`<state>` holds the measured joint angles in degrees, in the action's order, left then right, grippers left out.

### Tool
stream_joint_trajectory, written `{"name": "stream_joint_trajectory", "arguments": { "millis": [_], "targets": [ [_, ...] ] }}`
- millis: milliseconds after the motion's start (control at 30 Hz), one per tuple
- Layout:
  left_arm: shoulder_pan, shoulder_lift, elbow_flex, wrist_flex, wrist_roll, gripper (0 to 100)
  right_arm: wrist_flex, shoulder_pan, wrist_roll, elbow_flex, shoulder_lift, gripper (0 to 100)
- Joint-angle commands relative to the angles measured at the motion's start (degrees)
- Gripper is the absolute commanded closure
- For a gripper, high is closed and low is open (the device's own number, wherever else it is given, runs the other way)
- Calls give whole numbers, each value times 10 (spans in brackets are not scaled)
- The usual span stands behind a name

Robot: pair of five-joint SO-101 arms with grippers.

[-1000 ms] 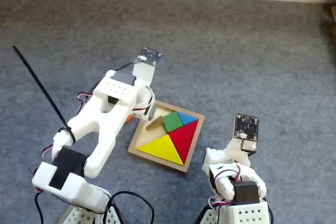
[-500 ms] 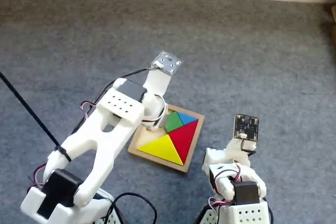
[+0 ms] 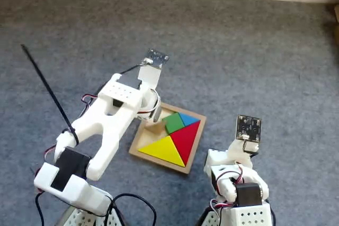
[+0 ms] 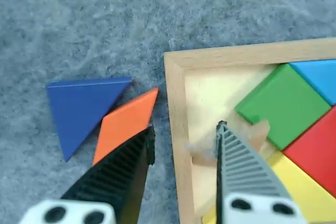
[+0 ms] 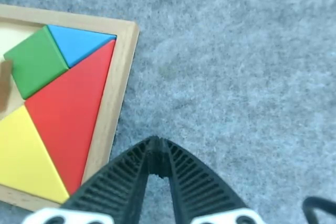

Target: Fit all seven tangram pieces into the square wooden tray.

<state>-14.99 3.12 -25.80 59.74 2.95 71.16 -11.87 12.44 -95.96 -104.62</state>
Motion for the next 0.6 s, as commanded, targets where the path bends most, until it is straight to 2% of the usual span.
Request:
{"name": "stream_joint_trajectory", "arguments": {
  "millis": [0,267,567],
  "targets": [
    [6,-12,44,31,3,809,5,-6,5,-87,-12,992],
    [10,-83,7,34,4,810,5,-6,5,-87,-12,992],
    [-8,-89,-77,6,2,810,5,-6,5,-87,-12,992]
  ]
}}
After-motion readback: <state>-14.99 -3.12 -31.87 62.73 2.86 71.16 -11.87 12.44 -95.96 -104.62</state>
